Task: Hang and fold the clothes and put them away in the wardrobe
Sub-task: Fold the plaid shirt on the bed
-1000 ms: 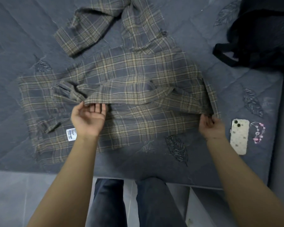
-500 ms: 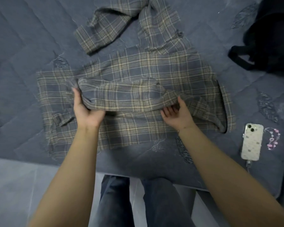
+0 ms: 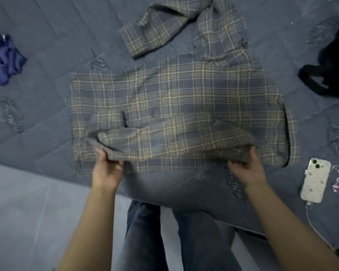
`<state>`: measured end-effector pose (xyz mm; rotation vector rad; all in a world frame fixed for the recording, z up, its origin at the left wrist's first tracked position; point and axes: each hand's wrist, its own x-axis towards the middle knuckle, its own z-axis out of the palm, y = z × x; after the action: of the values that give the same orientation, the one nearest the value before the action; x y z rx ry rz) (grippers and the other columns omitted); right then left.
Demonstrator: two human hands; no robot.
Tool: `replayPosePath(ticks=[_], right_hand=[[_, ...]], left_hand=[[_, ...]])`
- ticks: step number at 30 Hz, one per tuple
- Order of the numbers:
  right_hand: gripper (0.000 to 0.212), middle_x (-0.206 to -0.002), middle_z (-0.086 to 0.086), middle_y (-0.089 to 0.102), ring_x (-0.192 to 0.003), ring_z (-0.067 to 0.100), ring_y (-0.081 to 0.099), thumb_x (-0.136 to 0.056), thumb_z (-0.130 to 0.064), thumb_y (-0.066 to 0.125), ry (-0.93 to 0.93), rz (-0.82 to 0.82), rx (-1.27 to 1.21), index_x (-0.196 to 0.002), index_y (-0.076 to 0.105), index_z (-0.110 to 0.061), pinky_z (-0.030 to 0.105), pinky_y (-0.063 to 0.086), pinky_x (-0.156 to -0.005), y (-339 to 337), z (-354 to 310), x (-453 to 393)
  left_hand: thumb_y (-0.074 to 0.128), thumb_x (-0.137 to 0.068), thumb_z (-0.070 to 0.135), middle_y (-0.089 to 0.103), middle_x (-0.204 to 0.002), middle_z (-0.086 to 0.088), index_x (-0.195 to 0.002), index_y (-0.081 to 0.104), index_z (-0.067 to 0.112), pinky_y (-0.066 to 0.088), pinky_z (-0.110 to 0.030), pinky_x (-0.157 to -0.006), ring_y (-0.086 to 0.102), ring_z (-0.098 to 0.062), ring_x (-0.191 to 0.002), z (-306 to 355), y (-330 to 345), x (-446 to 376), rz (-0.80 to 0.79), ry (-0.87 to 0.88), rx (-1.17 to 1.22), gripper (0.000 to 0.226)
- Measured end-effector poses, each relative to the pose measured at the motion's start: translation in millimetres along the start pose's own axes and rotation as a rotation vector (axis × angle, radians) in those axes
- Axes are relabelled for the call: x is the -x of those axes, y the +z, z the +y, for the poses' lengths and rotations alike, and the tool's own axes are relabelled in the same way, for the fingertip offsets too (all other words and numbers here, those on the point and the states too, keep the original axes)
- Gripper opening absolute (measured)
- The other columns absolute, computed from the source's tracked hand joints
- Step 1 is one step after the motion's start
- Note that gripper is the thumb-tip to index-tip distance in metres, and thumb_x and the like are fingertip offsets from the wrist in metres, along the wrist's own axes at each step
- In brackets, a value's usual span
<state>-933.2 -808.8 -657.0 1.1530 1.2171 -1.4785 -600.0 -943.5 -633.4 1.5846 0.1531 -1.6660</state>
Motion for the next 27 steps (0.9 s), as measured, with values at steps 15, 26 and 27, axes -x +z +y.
replayPosePath(ticks=[15,26,27], right_hand=[[0.037,-0.144,0.003,0.051,-0.131,0.018,0.049,-0.106,-0.023,0.037,-0.340,0.117,0.258,-0.141,0.046,-0.015,0.030,0.045,-0.103,9.4,-55.6,-14.4],[0.040,-0.141,0.004,0.050,-0.127,0.020,0.048,-0.100,-0.032,0.051,-0.175,-0.018,0.309,-0.137,0.049,-0.017,0.033,0.040,-0.110,28.8,41.4,-4.5],[0.041,-0.143,0.005,0.048,-0.130,0.021,0.045,-0.101,-0.026,0.051,-0.196,0.006,0.335,-0.140,0.046,-0.015,0.034,0.040,-0.109,31.8,50.5,-2.9]], left_hand=[[0.061,-0.093,0.012,0.068,-0.093,-0.007,-0.095,0.057,0.011,0.054,-0.034,-0.076,0.065,-0.020,-0.085,44.7,31.1,-2.0,0.154,0.303,-0.167,0.004],[0.050,-0.101,0.028,0.063,-0.100,-0.004,-0.114,0.062,0.012,0.054,-0.032,-0.077,0.061,-0.016,-0.079,42.5,-19.5,-18.0,0.360,0.019,-0.319,0.024],[0.053,-0.099,0.026,0.064,-0.106,-0.005,-0.121,0.060,0.009,0.055,-0.032,-0.078,0.064,-0.018,-0.084,43.7,-21.2,-17.1,0.391,0.077,-0.303,0.029]])
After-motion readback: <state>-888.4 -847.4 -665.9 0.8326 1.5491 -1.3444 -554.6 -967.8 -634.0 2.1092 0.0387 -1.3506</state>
